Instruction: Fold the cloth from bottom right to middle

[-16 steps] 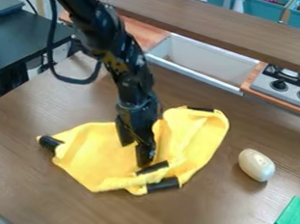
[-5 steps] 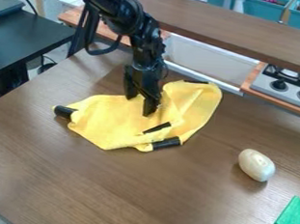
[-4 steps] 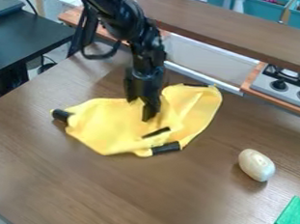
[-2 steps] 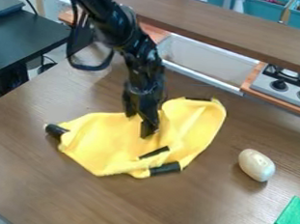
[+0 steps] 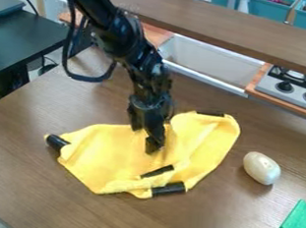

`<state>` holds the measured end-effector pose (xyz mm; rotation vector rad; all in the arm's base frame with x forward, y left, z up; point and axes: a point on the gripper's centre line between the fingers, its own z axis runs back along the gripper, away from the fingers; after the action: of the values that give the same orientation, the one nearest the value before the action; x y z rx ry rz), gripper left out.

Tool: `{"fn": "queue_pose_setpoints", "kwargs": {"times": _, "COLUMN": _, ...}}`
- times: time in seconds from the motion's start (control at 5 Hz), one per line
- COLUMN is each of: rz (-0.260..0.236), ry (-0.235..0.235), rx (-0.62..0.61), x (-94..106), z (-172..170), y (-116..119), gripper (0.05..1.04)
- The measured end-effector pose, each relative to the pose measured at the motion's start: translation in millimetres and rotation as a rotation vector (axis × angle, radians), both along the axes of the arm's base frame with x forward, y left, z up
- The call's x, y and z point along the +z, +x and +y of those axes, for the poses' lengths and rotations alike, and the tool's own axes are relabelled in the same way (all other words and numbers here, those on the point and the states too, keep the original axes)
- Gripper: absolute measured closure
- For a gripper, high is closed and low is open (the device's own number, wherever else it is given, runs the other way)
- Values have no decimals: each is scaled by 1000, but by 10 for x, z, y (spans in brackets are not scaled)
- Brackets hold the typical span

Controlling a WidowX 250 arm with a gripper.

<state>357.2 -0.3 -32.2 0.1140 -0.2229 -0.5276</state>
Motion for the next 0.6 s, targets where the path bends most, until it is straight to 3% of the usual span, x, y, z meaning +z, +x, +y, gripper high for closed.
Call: {"fn": "queue_pose_setpoints", "kwargs": {"times": 0.6, "rz": 26, "ry": -52, "rx": -37, "x": -12, "z": -245, "y": -234, "gripper": 85}}
